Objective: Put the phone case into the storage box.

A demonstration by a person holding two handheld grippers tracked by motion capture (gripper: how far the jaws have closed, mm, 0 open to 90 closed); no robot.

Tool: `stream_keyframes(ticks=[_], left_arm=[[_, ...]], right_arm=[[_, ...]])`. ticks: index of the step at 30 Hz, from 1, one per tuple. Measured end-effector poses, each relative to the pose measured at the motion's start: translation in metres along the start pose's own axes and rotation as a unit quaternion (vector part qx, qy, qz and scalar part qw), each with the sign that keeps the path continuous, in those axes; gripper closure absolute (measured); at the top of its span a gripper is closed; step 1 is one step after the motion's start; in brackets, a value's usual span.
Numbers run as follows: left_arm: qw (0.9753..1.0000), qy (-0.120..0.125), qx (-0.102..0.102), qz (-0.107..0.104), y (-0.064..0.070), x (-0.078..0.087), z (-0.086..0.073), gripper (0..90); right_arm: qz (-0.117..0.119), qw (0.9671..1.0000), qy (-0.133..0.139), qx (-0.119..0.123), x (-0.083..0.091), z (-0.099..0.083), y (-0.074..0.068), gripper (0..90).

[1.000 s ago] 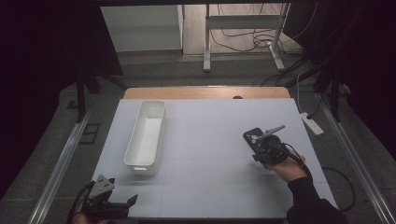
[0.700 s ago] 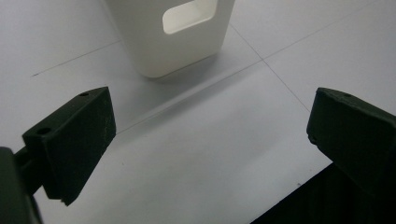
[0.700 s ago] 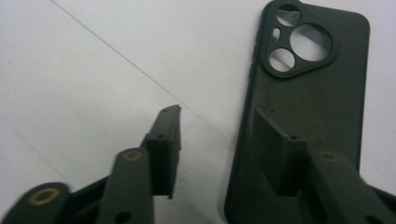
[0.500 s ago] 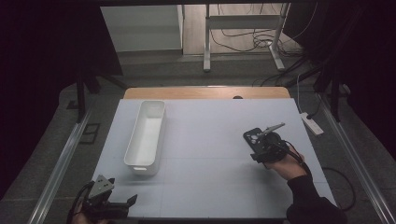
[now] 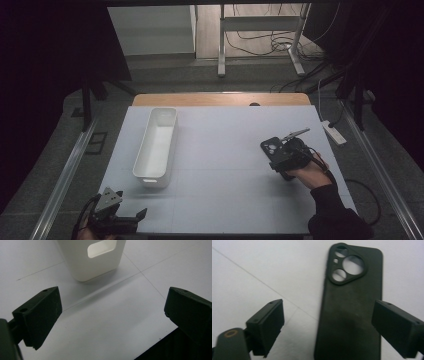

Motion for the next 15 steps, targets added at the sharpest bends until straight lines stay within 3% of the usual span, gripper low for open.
stream_keyframes(ticks=[9, 15], left_arm=[[1.0, 0.001, 0.001, 0.0, 0.0, 0.0, 0.0, 2.2], [1.0, 0.0, 0.001, 0.0, 0.0, 0.0, 0.0, 2.2]], right_arm=[[-0.017, 0.9992, -0.007, -0.037, -0.001, -0.006, 0.023, 0.2], [-0.015, 0.999, -0.005, -0.043, -0.001, -0.006, 0.027, 0.0]])
Point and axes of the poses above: each handheld gripper's, and its own axes: x roughly backward along the jaws, z roughly out of its top, y roughly to its right, the point moved 5 cm from there along -x, roughly forward along the jaws, and after that the axes turned 1 degree about -z, right-handed, at the moved point
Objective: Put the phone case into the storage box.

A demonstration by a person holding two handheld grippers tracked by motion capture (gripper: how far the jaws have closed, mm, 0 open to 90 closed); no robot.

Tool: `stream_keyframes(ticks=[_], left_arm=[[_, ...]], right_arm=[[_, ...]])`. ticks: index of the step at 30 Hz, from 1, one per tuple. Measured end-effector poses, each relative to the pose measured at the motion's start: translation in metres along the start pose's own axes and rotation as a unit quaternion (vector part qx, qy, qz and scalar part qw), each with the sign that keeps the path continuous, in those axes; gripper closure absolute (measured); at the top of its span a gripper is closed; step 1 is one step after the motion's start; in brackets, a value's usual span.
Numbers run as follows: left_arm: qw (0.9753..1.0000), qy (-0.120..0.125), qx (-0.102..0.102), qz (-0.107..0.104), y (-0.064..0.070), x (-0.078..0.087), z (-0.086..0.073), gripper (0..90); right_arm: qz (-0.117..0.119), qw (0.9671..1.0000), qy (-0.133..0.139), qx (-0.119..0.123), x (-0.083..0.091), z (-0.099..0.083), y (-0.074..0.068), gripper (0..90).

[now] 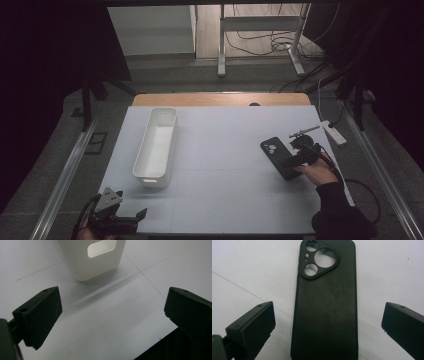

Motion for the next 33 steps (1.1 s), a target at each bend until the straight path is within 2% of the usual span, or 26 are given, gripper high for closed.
stream_keyframes(ticks=[6, 14, 27, 33], left_arm=[[1.0, 0.0, 0.0, 0.0, 0.0, 0.0, 0.0, 2.1], [1.0, -0.001, 0.0, -0.001, 0.0, 0.0, 0.0, 2.1], [1.0, -0.001, 0.001, -0.001, 0.0, 0.0, 0.0, 2.1], [1.0, 0.002, 0.005, -0.002, -0.001, 0.001, 0.0, 1.5]], right_arm=[[-0.001, 1.0, 0.001, 0.002, -0.004, -0.001, 0.0, 0.0], [0.01, 0.9999, -0.006, -0.002, -0.015, -0.006, -0.001, 0.0], [0.014, 0.9993, -0.031, 0.015, -0.038, -0.015, -0.004, 0.0], [0.001, 0.9991, -0.032, 0.027, -0.04, -0.017, -0.005, 0.0]])
Point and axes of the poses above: each handheld gripper's, and its own axes: x roughly backward along the jaws, z roughly out of its top, y roughly to its right, the point moved 5 cm from there along -x, roughly forward along the jaws, and after that the axes turned 1 degree about -z, right-handed, at the moved point
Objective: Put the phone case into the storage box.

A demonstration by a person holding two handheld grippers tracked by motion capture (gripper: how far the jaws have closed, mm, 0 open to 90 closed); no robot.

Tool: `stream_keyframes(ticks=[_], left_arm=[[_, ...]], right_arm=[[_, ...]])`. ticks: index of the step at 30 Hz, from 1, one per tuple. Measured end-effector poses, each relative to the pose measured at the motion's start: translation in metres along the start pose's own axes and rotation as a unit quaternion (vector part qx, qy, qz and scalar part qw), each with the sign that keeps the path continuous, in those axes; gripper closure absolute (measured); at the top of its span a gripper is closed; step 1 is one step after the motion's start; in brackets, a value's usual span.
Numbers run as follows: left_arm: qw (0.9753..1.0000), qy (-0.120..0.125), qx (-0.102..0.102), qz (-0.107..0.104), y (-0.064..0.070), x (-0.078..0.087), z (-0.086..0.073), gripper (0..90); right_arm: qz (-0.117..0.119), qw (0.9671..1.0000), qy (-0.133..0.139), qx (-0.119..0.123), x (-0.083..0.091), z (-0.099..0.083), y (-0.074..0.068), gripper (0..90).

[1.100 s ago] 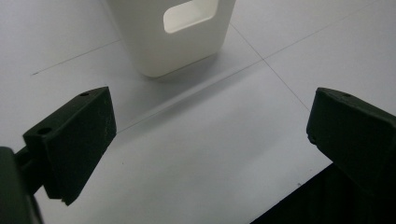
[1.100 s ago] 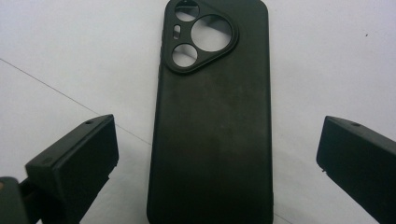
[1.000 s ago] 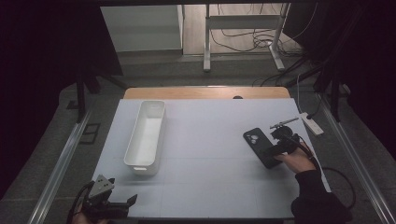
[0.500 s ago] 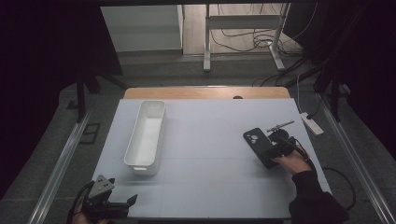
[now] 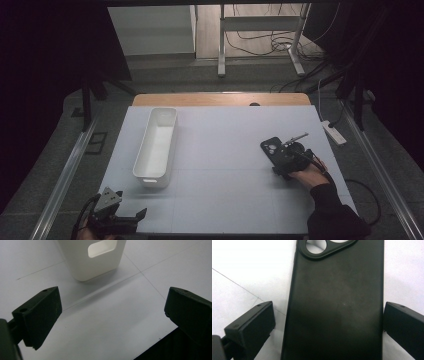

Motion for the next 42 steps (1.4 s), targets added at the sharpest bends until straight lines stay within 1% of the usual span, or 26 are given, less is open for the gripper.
stream_keyframes(ticks=[7, 9, 11, 12, 14, 15, 18, 20, 23, 28, 31, 33, 36, 42], left_arm=[[1.0, 0.002, 0.003, -0.001, 0.0, 0.001, 0.0, 0.2], [1.0, 0.002, 0.003, -0.001, -0.001, 0.001, 0.0, 0.0], [1.0, 0.001, 0.004, -0.003, -0.001, 0.001, 0.0, 0.0], [1.0, 0.0, 0.004, -0.007, -0.001, 0.0, 0.0, 0.0], [0.9999, -0.001, 0.007, -0.014, -0.001, 0.0, 0.0, 0.0], [0.9998, -0.002, 0.009, -0.017, -0.001, 0.0, 0.0, 0.3], [0.9995, -0.003, 0.015, -0.029, -0.002, 0.0, 0.0, 1.0], [0.9993, -0.003, 0.017, -0.033, -0.003, 0.0, 0.001, 1.3], [0.9993, -0.004, 0.015, -0.034, -0.003, 0.0, 0.001, 1.3], [0.9994, -0.006, 0.01, -0.034, -0.001, -0.001, 0.001, 0.7], [0.999, -0.007, 0.013, -0.041, -0.001, -0.001, 0.001, 0.3], [0.999, -0.007, 0.011, -0.042, -0.001, -0.001, 0.001, 0.0], [0.999, -0.009, 0.007, -0.042, 0.0, -0.001, 0.002, 0.0], [0.9988, 0.006, 0.002, -0.048, 0.002, 0.001, 0.008, 0.0]], right_arm=[[-0.003, 1.0, -0.008, 0.002, 0.0, 0.001, -0.001, 0.0], [-0.002, 0.9999, -0.01, 0.001, 0.001, 0.001, -0.001, 3.2], [0.0, 0.9999, -0.013, 0.0, 0.003, 0.002, -0.003, 9.4], [0.002, 0.9999, -0.013, 0.001, 0.005, 0.002, -0.004, 11.3], [0.0, 0.9999, -0.016, -0.001, 0.005, 0.002, -0.004, 12.4], [0.0, 0.9998, -0.021, -0.003, 0.006, 0.003, -0.004, 12.9], [-0.003, 0.9996, -0.024, -0.012, 0.006, 0.003, -0.004, 13.7], [-0.003, 0.9996, -0.023, -0.013, 0.006, 0.003, -0.004, 14.1], [-0.001, 0.9997, -0.022, -0.013, 0.007, 0.003, -0.004, 14.5], [0.006, 0.9998, -0.014, -0.017, 0.009, 0.003, -0.003, 14.8], [0.011, 0.9998, -0.002, -0.015, 0.012, 0.004, -0.003, 14.9], [0.012, 0.9998, 0.001, -0.014, 0.013, 0.004, -0.004, 14.9], [0.016, 0.9997, 0.016, -0.01, 0.018, 0.004, -0.005, 15.0], [0.022, 0.9994, 0.027, -0.004, 0.024, 0.004, -0.008, 15.4]])
Point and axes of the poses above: each handheld gripper's, and its own axes: x roughly backward along the jaws, z roughly out of its top, y roughly to its right, the point moved 5 cm from there along -x, roughly forward along the jaws, and after that the axes turned 1 degree about -z, right-handed, at the moved point
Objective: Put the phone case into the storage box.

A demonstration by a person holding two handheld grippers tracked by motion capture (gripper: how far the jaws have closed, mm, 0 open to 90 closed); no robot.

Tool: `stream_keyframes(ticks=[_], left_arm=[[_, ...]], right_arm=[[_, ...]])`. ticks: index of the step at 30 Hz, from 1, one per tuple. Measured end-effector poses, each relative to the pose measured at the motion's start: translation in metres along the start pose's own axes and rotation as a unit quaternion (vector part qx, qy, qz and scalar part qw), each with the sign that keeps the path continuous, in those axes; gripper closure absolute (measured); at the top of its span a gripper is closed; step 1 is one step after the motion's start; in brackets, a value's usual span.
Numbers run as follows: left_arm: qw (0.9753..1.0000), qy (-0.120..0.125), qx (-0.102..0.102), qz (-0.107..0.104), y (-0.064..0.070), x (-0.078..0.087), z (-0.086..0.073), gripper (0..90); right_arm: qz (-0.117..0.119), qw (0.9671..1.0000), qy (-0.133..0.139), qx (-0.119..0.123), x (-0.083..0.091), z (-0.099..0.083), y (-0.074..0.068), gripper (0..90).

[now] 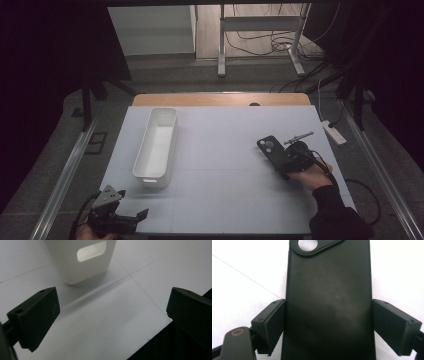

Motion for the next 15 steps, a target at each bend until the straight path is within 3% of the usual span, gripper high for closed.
stream_keyframes(ticks=[9, 15], left_arm=[[0.9992, 0.024, -0.007, -0.03, 0.008, 0.0, 0.019, 0.0], [0.9985, 0.035, -0.019, -0.039, 0.012, -0.003, 0.032, 0.0]], right_arm=[[0.018, 0.9991, 0.032, 0.02, 0.013, 0.002, -0.01, 15.6], [0.031, 0.9974, 0.052, 0.039, 0.021, 0.003, -0.019, 15.6]])
Point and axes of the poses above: each handheld gripper's, and its own axes: x roughly backward along the jaws, z roughly out of its top, y roughly to its right, the point moved 5 cm from there along -x, roughly forward along the jaws, and after that the axes turned 1 degree about -z, right-handed, at the moved point
